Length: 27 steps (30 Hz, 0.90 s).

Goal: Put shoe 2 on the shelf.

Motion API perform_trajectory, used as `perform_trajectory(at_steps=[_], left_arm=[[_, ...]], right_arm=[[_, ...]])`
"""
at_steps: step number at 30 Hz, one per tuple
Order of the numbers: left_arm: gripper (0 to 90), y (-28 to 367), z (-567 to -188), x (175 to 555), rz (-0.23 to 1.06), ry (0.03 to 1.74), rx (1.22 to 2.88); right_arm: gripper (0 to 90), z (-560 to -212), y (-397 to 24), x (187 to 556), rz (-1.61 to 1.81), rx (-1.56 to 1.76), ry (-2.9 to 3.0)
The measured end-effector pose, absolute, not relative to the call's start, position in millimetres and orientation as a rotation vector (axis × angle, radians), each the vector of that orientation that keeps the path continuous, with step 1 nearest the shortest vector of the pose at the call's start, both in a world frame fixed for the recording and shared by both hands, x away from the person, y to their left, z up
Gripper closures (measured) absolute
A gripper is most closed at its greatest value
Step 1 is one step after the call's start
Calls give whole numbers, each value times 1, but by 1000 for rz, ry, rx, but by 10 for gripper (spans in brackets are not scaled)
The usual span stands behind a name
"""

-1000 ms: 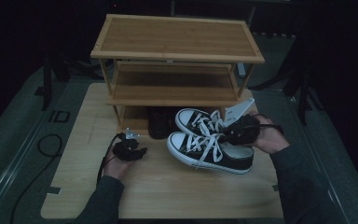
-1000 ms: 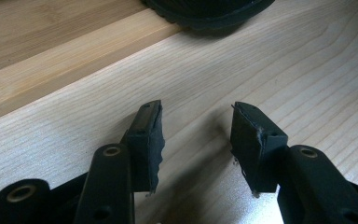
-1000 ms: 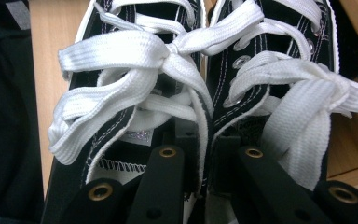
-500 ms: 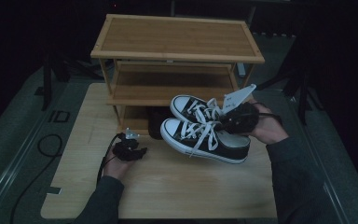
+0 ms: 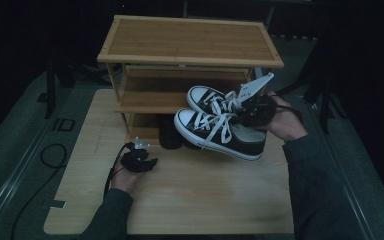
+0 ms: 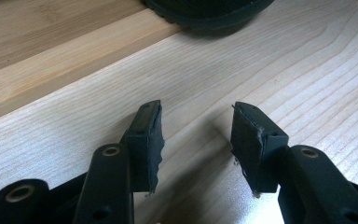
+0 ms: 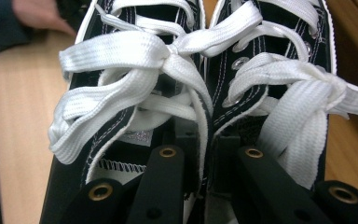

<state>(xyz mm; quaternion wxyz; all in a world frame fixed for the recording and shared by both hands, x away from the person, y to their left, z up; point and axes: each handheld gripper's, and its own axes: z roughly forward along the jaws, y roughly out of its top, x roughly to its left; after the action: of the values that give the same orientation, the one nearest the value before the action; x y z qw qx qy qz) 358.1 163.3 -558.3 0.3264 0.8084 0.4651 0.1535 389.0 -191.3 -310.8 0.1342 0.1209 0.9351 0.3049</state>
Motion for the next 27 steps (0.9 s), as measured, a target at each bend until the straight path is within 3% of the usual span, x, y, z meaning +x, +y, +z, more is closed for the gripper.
perform_trajectory(at_steps=[27], left_arm=[[534,164,-558,358,399,1218,2117]], right_arm=[[850,-318,-163,422,848,619,2554]])
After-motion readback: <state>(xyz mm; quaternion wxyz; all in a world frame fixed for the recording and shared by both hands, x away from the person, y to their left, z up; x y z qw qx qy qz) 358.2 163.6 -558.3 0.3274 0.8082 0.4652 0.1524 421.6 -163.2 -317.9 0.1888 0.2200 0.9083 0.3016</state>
